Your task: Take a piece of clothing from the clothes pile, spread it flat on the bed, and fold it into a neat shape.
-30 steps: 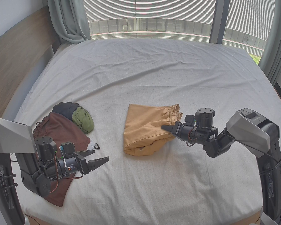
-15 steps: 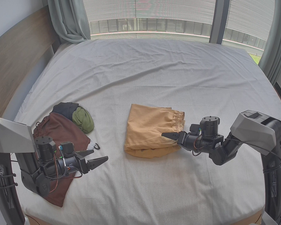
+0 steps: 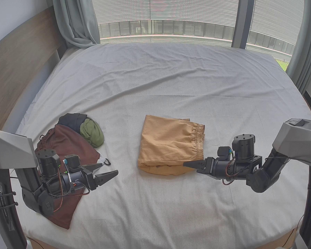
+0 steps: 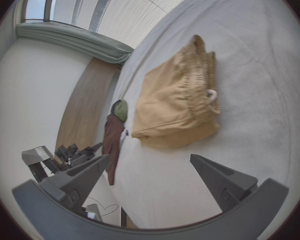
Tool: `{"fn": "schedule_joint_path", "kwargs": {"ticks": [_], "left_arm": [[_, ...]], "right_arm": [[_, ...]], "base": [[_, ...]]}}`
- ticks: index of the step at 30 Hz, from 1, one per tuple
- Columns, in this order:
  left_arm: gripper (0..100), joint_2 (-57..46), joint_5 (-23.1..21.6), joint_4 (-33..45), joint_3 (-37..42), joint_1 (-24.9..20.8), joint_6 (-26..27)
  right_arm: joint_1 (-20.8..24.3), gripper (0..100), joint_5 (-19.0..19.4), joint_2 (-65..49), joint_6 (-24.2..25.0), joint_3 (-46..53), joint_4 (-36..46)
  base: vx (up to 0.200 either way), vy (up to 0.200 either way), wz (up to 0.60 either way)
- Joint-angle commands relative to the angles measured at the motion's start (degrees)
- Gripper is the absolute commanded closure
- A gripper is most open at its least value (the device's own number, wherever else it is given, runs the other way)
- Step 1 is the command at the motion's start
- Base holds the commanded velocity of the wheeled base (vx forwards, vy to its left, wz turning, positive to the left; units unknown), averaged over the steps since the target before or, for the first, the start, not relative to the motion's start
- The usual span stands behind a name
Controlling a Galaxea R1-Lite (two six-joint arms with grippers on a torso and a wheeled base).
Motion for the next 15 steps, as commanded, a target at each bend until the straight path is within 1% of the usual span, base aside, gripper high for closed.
{"fn": "schedule_joint_path", "kwargs": {"ticks": [1,3,7,9,10,13,15], "left_arm": [[0,-0.17,0.02,-0.23,0.2,0.1,-0.01],[0,-0.17,0.02,-0.23,0.2,0.1,-0.01],[0,-0.17,0.02,-0.23,0.03,0.1,-0.01],[0,-0.25,0.02,-0.23,0.03,0.1,-0.01],[0,-0.34,0.02,-0.23,0.29,0.1,0.07],[0,-0.87,-0.07,-0.23,0.64,0.1,0.25],[0,-1.04,-0.07,-0.23,0.99,0.1,0.25]], "right_arm": [[2.77,0,0.99,-7.7,0.51,-1.43,1.59],[2.95,0,0.99,-7.7,1.13,-3.54,2.11],[2.51,0,0.82,-5.24,4.03,-11.54,2.29],[2.51,0,0.82,-4.89,4.29,-12.15,2.29],[2.16,0,0.82,-0.76,5.26,-17.6,2.64],[1.45,0,0.56,4.34,5.26,-22.17,4.49],[1.36,0,0.2,6.71,5.26,-23.58,5.54]], "base": [[0.0,0.0,0.0],[0.0,0.0,0.0],[0.0,0.0,0.0],[0.0,0.0,0.0],[0.0,0.0,0.0],[0.0,0.0,0.0],[0.0,0.0,0.0]]}}
